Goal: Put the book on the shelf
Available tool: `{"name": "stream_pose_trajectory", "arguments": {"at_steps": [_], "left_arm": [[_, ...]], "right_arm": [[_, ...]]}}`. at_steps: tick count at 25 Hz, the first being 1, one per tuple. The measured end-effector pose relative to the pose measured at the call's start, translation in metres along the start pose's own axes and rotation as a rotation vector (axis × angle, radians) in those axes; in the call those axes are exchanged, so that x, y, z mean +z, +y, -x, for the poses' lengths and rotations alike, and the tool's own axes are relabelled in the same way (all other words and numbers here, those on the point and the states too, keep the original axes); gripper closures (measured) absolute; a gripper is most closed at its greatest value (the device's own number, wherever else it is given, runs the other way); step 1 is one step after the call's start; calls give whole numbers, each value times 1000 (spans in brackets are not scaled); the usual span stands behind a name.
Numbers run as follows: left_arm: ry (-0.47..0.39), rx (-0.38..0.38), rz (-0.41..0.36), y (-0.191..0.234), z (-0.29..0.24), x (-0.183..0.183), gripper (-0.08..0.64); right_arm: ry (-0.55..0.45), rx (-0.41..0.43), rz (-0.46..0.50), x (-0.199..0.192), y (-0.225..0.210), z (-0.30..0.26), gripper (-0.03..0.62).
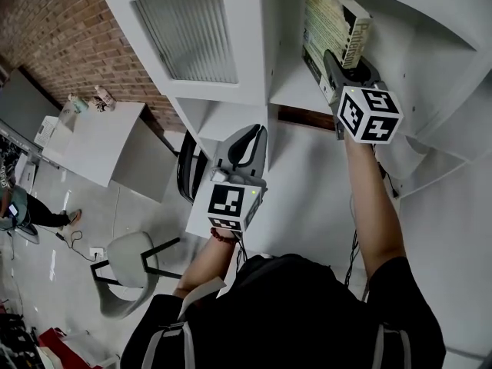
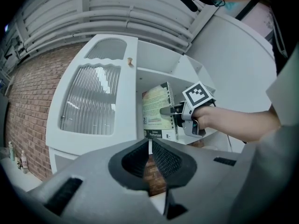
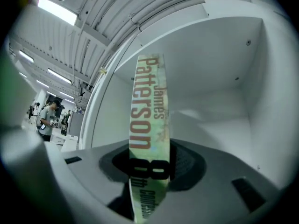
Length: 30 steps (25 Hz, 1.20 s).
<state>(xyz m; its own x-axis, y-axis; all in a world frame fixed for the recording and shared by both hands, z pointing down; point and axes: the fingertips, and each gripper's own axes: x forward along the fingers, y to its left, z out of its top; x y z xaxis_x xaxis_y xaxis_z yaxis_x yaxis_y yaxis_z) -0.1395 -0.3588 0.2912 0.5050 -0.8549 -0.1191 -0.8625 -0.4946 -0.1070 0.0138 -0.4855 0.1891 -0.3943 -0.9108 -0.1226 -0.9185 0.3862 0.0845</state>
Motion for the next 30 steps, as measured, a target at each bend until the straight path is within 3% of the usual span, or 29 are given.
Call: {"name": "stream_pose_trajectory", "arguments": {"at_steps": [20,30], "left_arm": [[36,22,51,18,16,-20,525],[35,43,73,17,25,-23,525]], "right_arm": [[11,-137,98,-9,14,-60,428],[38,-75,104,-11,24,-74,428]]}}
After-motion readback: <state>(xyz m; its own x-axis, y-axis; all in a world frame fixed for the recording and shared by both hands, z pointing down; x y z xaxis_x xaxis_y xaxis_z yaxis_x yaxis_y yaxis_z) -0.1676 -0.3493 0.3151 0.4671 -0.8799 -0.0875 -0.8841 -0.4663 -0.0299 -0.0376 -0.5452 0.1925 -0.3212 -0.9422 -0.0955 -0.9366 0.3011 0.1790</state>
